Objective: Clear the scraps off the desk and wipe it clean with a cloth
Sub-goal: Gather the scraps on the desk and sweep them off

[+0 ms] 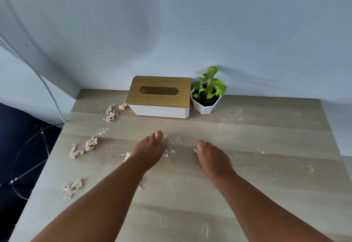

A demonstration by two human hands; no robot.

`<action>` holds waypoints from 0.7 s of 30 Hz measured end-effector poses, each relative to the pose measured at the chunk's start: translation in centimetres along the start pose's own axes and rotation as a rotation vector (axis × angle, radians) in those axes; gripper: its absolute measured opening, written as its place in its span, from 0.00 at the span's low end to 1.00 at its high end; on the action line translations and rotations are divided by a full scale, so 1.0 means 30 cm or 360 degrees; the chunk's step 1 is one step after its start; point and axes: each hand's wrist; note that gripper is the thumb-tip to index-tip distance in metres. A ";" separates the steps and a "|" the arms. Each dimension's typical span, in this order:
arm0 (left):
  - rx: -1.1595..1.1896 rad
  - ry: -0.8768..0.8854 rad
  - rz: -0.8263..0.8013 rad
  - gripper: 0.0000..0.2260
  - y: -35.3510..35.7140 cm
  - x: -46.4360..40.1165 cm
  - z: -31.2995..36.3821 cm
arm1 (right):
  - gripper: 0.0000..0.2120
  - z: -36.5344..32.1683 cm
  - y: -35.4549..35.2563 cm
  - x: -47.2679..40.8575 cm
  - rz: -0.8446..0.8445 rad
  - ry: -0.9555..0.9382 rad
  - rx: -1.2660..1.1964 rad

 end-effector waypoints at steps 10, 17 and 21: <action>0.0366 -0.0340 0.0068 0.02 -0.116 0.159 -0.143 | 0.13 -0.081 -0.041 0.029 -0.0213 0.0110 -0.0449; 0.0431 -0.0699 0.0127 0.12 -0.151 0.321 -0.296 | 0.13 -0.228 -0.033 0.046 -0.0246 0.0103 -0.0585; 0.0518 -0.0669 0.0150 0.12 -0.111 0.372 -0.344 | 0.18 -0.300 -0.004 0.055 -0.0361 0.0006 -0.0553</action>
Point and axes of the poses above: each hand's wrist, its own x-axis away from the middle knuckle, its own y-axis out of the palm, z = x × y, and after that the axes turned 1 degree about -x, right-handed
